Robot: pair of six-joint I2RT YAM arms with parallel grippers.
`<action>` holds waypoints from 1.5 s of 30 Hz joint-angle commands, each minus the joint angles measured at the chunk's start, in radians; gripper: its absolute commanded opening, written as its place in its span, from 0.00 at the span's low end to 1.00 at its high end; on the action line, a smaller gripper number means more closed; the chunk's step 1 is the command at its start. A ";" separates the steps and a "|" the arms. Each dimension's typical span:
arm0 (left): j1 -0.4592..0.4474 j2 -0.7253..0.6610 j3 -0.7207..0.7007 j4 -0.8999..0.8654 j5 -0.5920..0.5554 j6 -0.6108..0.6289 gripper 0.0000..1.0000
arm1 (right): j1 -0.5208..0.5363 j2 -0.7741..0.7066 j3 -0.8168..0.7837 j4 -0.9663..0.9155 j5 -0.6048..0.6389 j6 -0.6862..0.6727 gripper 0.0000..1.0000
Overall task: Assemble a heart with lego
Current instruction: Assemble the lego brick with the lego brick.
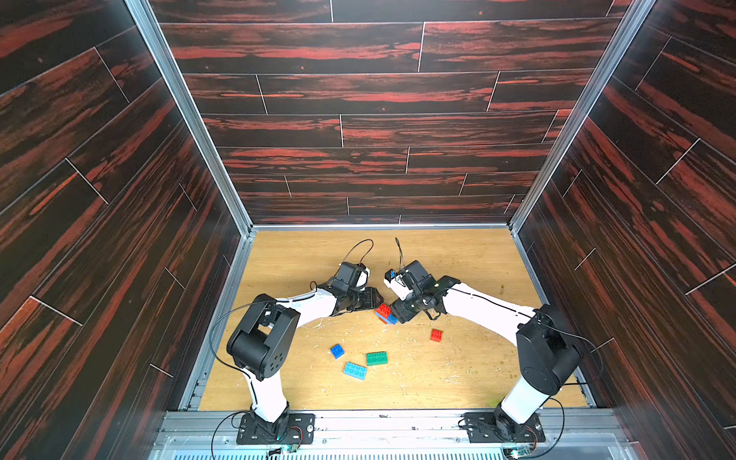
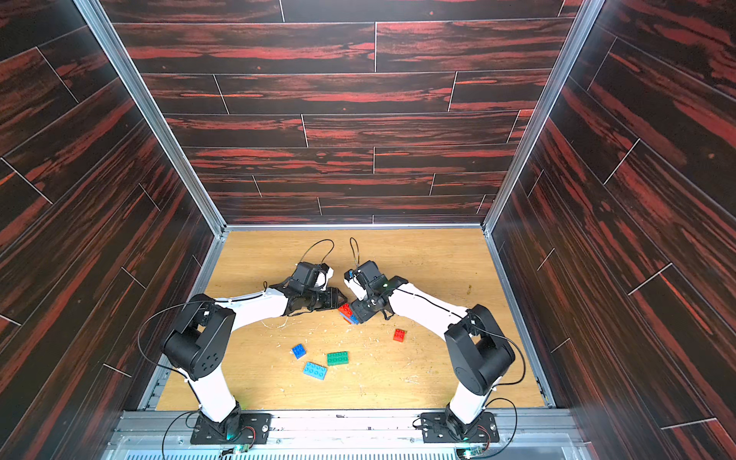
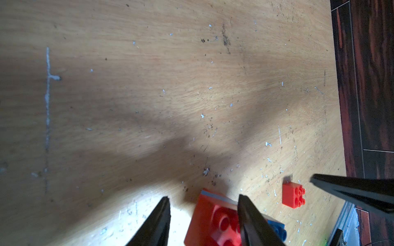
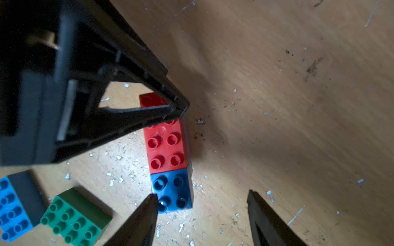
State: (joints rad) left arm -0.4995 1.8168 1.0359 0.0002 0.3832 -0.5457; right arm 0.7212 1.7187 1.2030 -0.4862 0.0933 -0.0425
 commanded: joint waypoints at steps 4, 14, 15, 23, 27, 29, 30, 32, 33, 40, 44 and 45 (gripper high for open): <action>-0.016 -0.019 -0.010 -0.054 -0.018 0.018 0.55 | 0.003 0.044 0.013 -0.026 -0.005 0.001 0.70; -0.028 -0.035 -0.057 -0.038 -0.024 0.002 0.55 | 0.002 0.125 0.005 -0.092 0.078 0.000 0.69; -0.028 -0.037 -0.061 -0.038 -0.030 0.000 0.55 | 0.002 0.130 -0.002 -0.095 0.088 0.000 0.68; -0.028 -0.061 -0.001 -0.101 -0.075 0.031 0.56 | 0.002 0.078 0.033 -0.083 0.048 0.006 0.68; -0.024 -0.061 0.055 -0.150 -0.126 0.048 0.60 | 0.001 0.025 0.079 -0.056 0.013 0.017 0.71; -0.022 -0.090 0.069 -0.152 -0.127 0.048 0.62 | 0.003 0.009 0.099 -0.054 -0.008 0.021 0.72; -0.022 -0.094 0.072 -0.148 -0.128 0.046 0.62 | 0.003 0.004 0.105 -0.052 -0.012 0.023 0.72; -0.021 -0.104 0.087 -0.154 -0.132 0.044 0.63 | 0.002 -0.009 0.107 -0.052 -0.007 0.029 0.72; -0.020 -0.111 0.094 -0.162 -0.137 0.042 0.63 | 0.002 -0.018 0.106 -0.054 -0.001 0.031 0.72; 0.008 -0.282 0.027 -0.208 -0.227 0.003 0.63 | 0.084 -0.129 0.066 -0.120 0.004 0.053 0.69; 0.040 -0.438 -0.102 -0.224 -0.333 -0.044 0.66 | 0.216 -0.206 -0.041 -0.101 0.058 0.079 0.68; 0.045 -0.469 -0.126 -0.228 -0.351 -0.049 0.66 | 0.244 -0.213 -0.063 -0.093 0.052 0.081 0.68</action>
State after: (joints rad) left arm -0.4721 1.4242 0.9771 -0.1730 0.1314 -0.5613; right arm 0.9005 1.5295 1.1999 -0.5587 0.1345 0.0128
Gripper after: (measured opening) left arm 0.659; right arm 0.681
